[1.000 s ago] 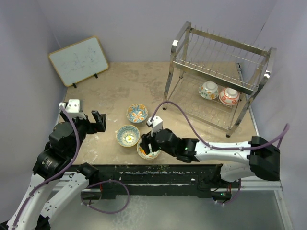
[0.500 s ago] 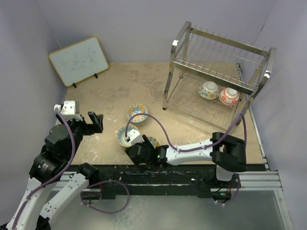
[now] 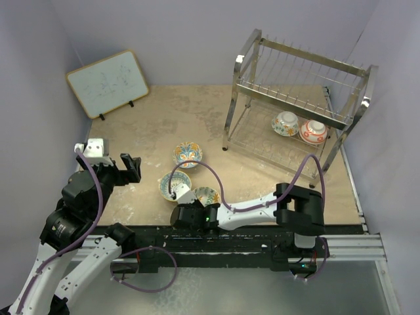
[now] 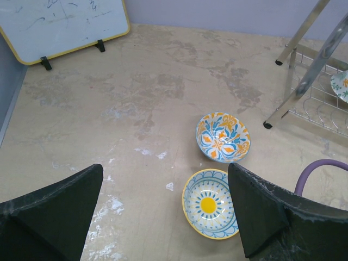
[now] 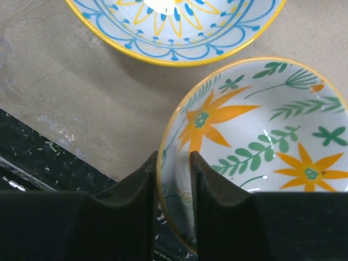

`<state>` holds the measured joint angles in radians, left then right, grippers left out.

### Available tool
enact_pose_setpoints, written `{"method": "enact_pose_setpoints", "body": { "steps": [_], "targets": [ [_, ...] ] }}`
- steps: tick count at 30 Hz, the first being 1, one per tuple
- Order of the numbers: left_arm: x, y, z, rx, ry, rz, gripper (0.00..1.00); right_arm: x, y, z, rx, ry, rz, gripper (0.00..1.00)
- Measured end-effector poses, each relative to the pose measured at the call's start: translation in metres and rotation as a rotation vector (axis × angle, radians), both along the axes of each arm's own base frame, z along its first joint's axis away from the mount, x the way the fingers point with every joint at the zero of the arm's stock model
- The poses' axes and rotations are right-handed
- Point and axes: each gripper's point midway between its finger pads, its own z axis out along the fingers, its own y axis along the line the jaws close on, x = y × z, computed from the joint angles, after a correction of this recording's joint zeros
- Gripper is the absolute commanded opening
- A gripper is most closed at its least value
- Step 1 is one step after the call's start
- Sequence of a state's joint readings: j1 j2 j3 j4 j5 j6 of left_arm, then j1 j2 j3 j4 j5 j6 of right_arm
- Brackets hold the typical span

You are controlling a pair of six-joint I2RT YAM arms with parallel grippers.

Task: Load the bowls into the dish rack

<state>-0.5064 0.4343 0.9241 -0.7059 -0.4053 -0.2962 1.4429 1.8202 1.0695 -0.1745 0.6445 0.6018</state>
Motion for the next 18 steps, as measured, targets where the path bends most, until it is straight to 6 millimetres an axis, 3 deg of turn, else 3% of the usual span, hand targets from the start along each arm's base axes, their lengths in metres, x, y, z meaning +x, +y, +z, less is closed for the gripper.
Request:
{"method": "enact_pose_setpoints", "body": {
  "steps": [4, 7, 12, 18],
  "targets": [
    [0.0, 0.0, 0.0, 0.0, 0.0, 0.0, 0.99, 0.002, -0.005, 0.002, -0.01, -0.018, -0.024, 0.01],
    [0.0, 0.0, 0.0, 0.0, 0.0, 0.0, 0.99, 0.009, -0.01, 0.016, -0.005, -0.059, -0.059, 0.0],
    [0.0, 0.0, 0.0, 0.0, 0.0, 0.0, 0.99, 0.004, -0.012, 0.035, 0.089, -0.015, -0.098, 0.0],
    [0.0, 0.0, 0.0, -0.001, -0.001, -0.001, 0.99, 0.009, -0.025, 0.095, 0.329, 0.004, -0.124, 0.0]
  ]
}}
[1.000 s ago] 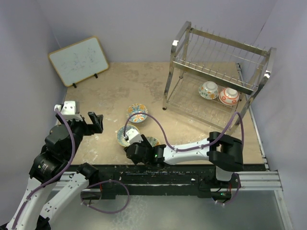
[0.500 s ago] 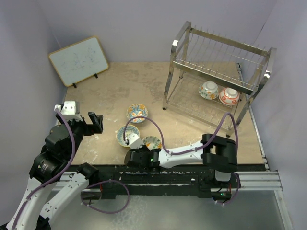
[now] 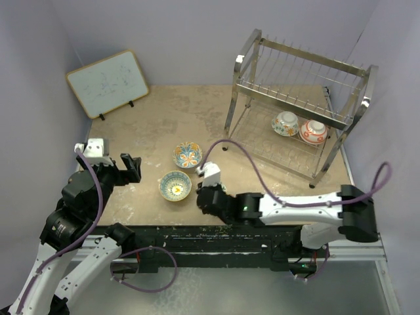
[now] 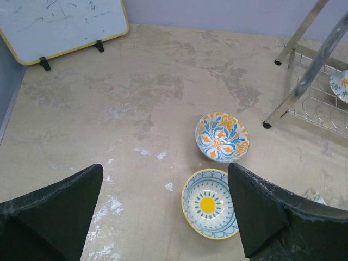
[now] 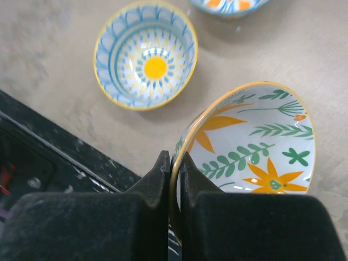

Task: Load the bowls into the dish rack

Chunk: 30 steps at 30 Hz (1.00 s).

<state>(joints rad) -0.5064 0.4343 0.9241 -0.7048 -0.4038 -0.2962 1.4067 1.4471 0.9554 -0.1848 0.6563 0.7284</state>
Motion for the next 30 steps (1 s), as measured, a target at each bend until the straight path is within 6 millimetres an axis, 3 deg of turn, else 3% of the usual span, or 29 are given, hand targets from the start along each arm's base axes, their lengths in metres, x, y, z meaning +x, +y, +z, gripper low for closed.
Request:
{"method": "enact_pose_setpoints", "body": {
  "steps": [2, 4, 10, 14, 18, 25, 30],
  "targets": [
    [0.0, -0.001, 0.0, 0.0, 0.001, -0.004, 0.99, 0.013, -0.008, 0.018, 0.099, 0.009, -0.028, 0.0],
    [0.001, -0.002, 0.0, 0.0, 0.003, -0.007, 0.99, 0.039, -0.025, 0.03, 0.232, 0.024, -0.082, 0.0],
    [0.004, -0.004, -0.002, 0.005, 0.012, -0.009, 0.99, 0.075, -0.057, 0.017, 0.346, 0.075, -0.139, 0.0],
    [0.004, -0.005, -0.002, 0.006, 0.016, -0.012, 0.99, 0.083, -0.056, 0.015, 0.404, 0.13, -0.102, 0.0],
    [0.004, -0.006, -0.002, 0.005, 0.016, -0.018, 0.99, 0.096, -0.051, 0.031, 0.524, 0.149, -0.064, 0.0],
    [0.004, -0.007, 0.0, 0.002, 0.013, -0.025, 0.99, 0.142, -0.064, 0.058, 0.736, 0.149, -0.076, 0.0],
    [0.003, -0.006, 0.006, -0.005, 0.0, -0.026, 0.99, 0.164, -0.08, 0.049, 0.844, 0.194, -0.096, 0.0]
  ]
}}
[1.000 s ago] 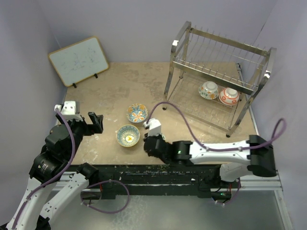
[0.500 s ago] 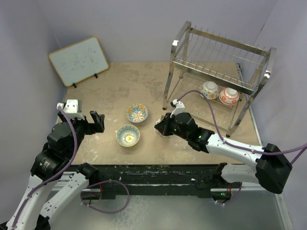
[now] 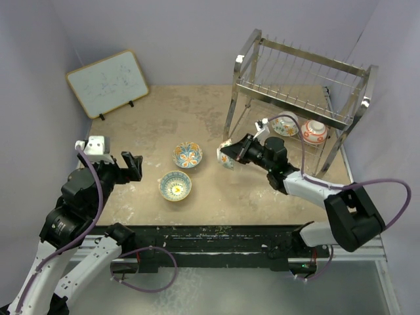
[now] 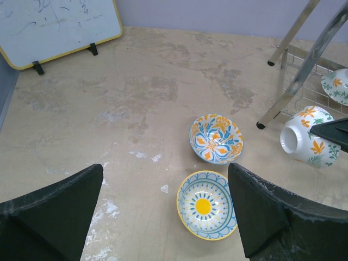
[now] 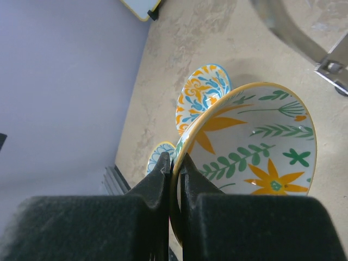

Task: Load the bowls into the dish rack

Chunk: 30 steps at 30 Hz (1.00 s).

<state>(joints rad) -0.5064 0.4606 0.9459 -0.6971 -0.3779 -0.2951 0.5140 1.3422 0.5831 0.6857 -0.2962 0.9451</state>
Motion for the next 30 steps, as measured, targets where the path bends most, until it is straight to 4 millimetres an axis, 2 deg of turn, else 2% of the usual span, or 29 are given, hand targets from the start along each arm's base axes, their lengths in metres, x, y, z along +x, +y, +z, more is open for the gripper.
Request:
{"method": "enact_pose_setpoints", "body": {
  "steps": [4, 11, 14, 18, 22, 30],
  "targets": [
    [0.0, 0.0, 0.0, 0.0, -0.001, 0.0, 0.99, 0.015, -0.013, -0.009, 0.07, 0.048, -0.006, 0.0],
    [0.0, 0.0, 0.0, 0.0, -0.001, 0.001, 0.99, 0.039, -0.044, 0.014, 0.17, 0.011, -0.057, 0.0],
    [0.0, 0.0, 0.0, 0.0, -0.001, 0.001, 0.99, 0.058, -0.064, 0.022, 0.212, -0.009, -0.105, 0.0],
    [0.0, 0.0, 0.0, 0.002, -0.001, 0.001, 0.99, 0.083, -0.085, 0.023, 0.25, -0.008, -0.165, 0.0],
    [0.0, 0.001, 0.0, 0.004, -0.002, 0.003, 0.99, 0.102, -0.096, 0.021, 0.29, -0.004, -0.2, 0.0],
    [0.0, 0.002, 0.0, 0.016, -0.003, 0.002, 0.99, 0.141, -0.106, 0.026, 0.372, -0.032, -0.286, 0.0]
  ]
}}
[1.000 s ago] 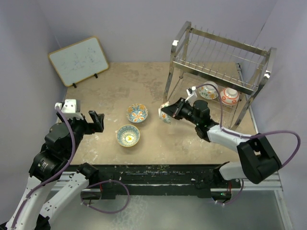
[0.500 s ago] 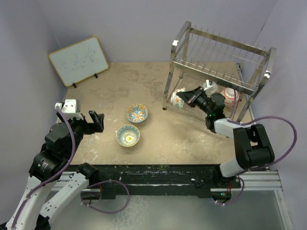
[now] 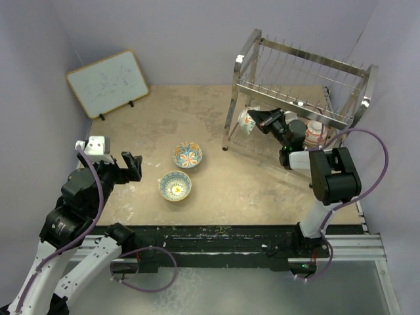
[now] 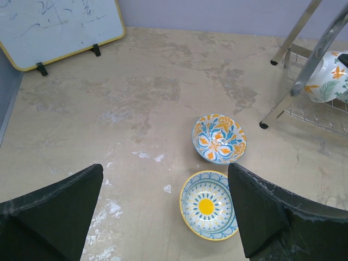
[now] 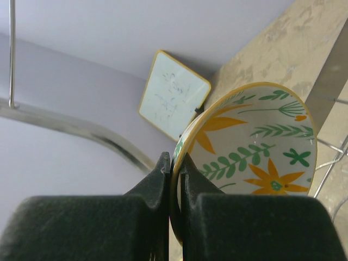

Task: Load the bowls into the dish rack

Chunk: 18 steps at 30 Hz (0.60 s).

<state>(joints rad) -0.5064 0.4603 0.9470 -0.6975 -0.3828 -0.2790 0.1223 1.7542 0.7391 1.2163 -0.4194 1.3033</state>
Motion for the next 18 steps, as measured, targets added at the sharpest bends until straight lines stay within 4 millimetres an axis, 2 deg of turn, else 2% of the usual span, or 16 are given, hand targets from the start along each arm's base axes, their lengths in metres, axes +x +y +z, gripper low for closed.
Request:
{"method": "enact_pose_setpoints", "body": {
  "steps": [5, 10, 18],
  "targets": [
    [0.0, 0.003, 0.001, 0.01, -0.004, 0.009, 0.99, 0.018, -0.005, -0.009, 0.036, 0.009, -0.046, 0.0],
    [0.0, 0.003, 0.001, 0.011, -0.006, 0.012, 0.99, 0.029, -0.008, -0.035, 0.073, 0.063, -0.076, 0.0],
    [-0.001, 0.004, 0.002, 0.008, -0.012, 0.013, 0.99, 0.036, -0.013, -0.034, 0.127, 0.045, -0.11, 0.01]
  ]
}}
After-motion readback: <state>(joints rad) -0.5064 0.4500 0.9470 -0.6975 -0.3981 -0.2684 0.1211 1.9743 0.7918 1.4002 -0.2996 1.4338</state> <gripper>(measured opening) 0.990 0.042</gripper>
